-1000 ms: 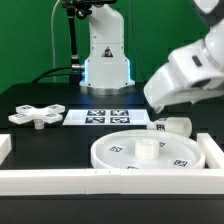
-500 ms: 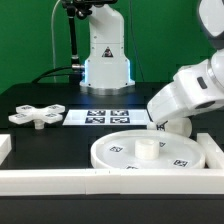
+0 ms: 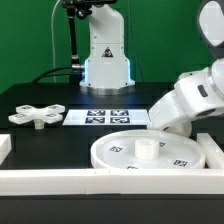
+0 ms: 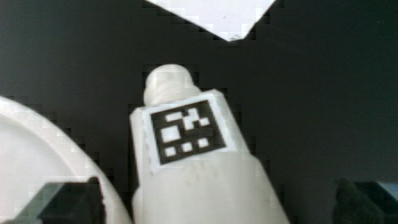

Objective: Assemble round table

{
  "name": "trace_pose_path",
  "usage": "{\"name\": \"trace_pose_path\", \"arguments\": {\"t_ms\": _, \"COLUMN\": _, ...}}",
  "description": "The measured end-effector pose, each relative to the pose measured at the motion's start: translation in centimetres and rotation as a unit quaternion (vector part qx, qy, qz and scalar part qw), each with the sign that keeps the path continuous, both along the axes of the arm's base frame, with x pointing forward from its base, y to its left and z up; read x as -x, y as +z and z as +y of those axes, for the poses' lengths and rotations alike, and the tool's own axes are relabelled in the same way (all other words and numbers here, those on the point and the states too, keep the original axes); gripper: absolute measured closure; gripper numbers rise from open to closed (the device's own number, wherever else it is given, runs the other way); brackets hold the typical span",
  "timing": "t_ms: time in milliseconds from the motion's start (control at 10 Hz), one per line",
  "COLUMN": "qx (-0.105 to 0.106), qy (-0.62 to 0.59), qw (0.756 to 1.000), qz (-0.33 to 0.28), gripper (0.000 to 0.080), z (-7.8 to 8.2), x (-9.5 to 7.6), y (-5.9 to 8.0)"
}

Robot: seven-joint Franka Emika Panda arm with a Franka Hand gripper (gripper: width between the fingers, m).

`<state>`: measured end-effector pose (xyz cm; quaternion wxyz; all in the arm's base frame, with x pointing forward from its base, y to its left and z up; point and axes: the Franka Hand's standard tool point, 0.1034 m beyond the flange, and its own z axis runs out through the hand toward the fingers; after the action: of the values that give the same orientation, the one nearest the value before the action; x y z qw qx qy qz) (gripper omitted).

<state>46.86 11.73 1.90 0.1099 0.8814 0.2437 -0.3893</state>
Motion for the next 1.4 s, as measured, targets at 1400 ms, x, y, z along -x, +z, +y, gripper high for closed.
{"name": "trace_pose_path", "arguments": {"t_ms": 1400, "qx": -0.005, "qy": 0.004, "qw": 1.0, "qz": 0.001, "gripper": 0.0393, "z": -0.11, "x": -0.21, "y": 0.14}}
